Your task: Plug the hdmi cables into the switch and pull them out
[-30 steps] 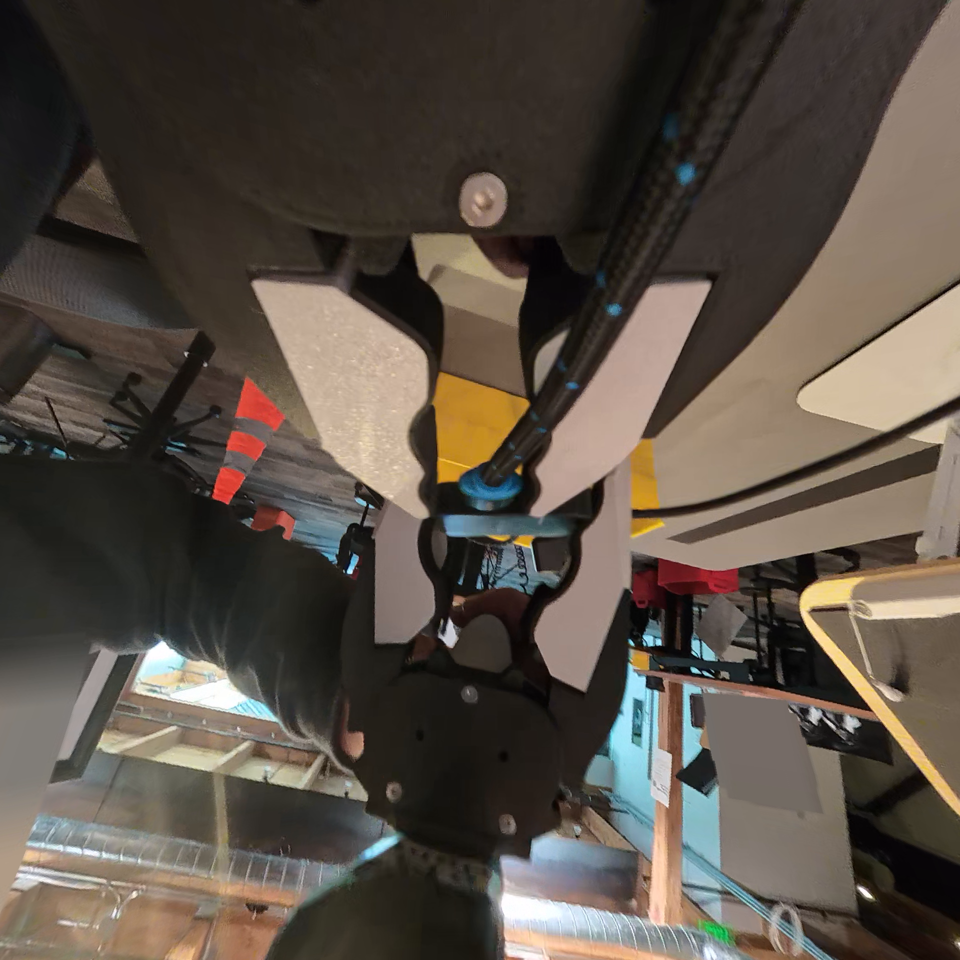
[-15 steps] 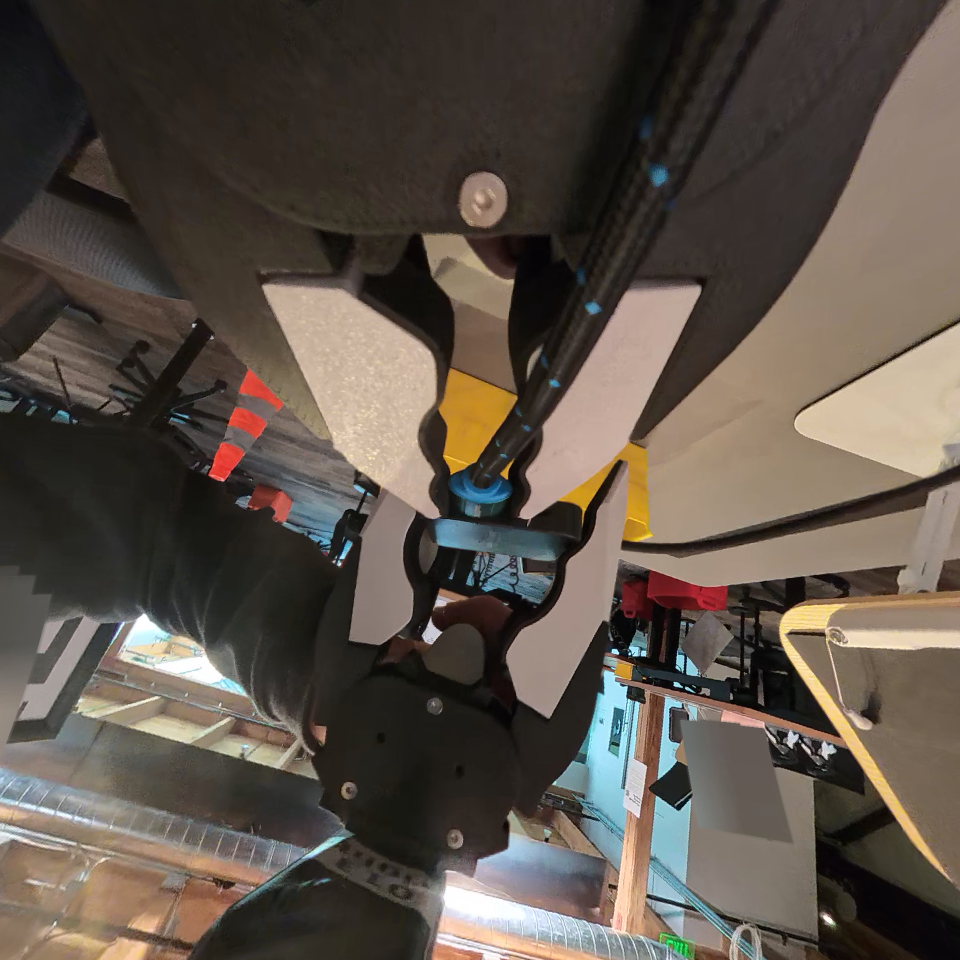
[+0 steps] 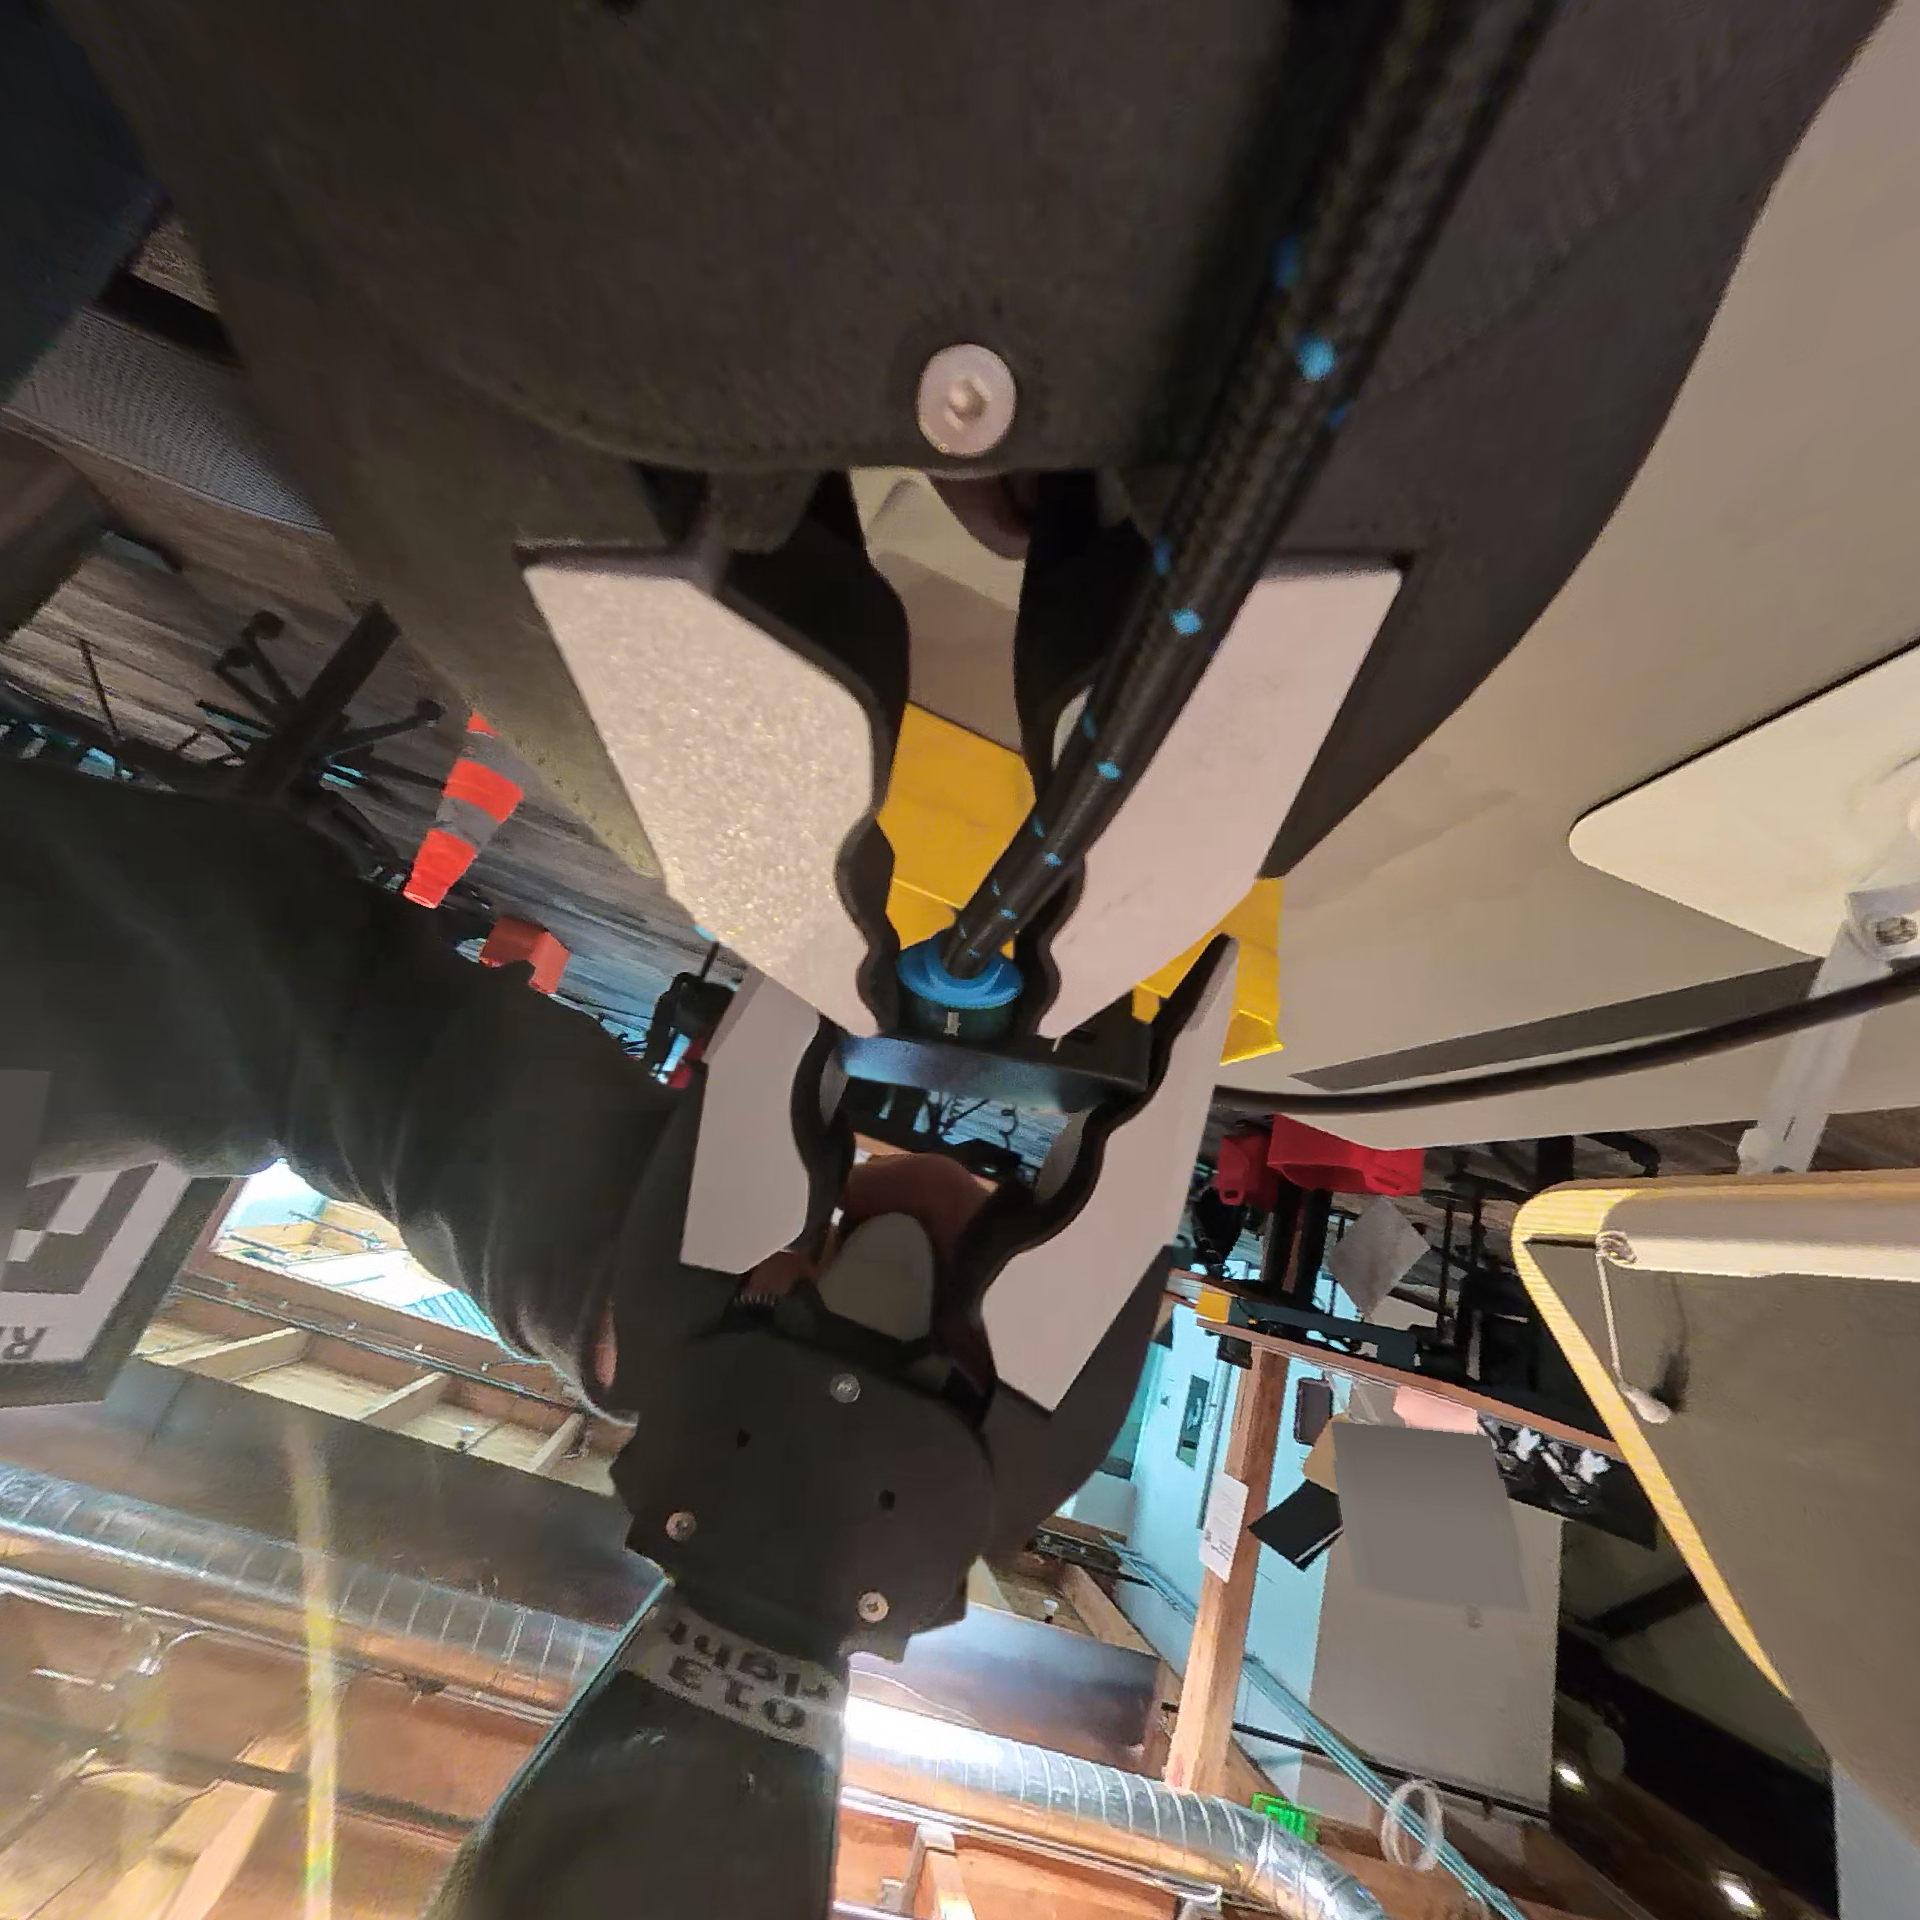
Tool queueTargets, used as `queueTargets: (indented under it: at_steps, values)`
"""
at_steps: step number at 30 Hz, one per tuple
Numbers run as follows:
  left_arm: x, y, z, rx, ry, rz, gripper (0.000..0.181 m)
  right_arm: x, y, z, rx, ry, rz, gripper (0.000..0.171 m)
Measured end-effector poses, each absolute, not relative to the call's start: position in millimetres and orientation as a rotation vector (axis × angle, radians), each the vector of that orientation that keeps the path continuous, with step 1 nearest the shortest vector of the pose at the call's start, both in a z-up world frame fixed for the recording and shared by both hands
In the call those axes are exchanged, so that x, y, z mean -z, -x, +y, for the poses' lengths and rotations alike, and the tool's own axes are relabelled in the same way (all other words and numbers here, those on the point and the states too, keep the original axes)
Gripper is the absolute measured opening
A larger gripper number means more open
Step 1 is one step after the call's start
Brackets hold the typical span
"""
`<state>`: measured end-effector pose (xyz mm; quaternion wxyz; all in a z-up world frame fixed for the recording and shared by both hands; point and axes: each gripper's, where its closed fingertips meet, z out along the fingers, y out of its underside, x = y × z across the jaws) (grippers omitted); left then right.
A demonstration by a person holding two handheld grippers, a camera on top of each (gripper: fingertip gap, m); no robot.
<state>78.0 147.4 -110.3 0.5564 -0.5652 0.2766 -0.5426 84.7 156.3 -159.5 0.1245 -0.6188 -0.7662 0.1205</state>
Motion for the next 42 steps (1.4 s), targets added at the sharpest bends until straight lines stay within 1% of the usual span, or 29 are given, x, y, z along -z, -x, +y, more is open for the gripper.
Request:
queueTargets:
  at_steps: [7, 12, 15, 20, 26, 33, 35, 36, 38, 42]
  values:
    - [110, -76, 137, 1.366, 1.297, 0.79, 0.021, 158, -81, 146, -0.423, 1.711, -2.294, 0.08]
    - [109, -72, 147, 1.312, 1.324, 0.702, 0.021, 157, -81, 158, -0.351, 1.772, -2.225, 0.079]
    - [111, -51, 165, 1.275, 1.354, 0.583, 0.02, 155, -89, 165, -0.349, 1.801, -2.183, 0.079]
    - [118, -69, 151, 1.211, 1.377, 0.731, 0.021, 152, -93, 172, -0.308, 1.809, -2.171, 0.079]
    - [138, -55, 167, 1.304, 1.463, 0.652, 0.021, 143, -103, 181, -0.277, 1.825, -2.094, 0.08]
    - [193, -71, 175, 1.607, 1.726, 0.555, 0.022, 149, -114, 177, -0.32, 1.852, -2.054, 0.079]
    - [213, -75, 187, 1.591, 1.818, 0.465, 0.023, 153, -115, 175, -0.329, 1.857, -2.051, 0.079]
    - [220, -77, 189, 1.603, 1.854, 0.456, 0.027, 154, -115, 174, -0.332, 1.859, -2.049, 0.079]
    - [238, -83, 192, 1.598, 1.962, 0.448, 0.044, 158, -116, 173, -0.346, 1.863, -2.041, 0.079]
    - [260, -91, 191, 1.543, 2.111, 0.507, 0.063, 166, -116, 170, -0.373, 1.871, -2.031, 0.079]
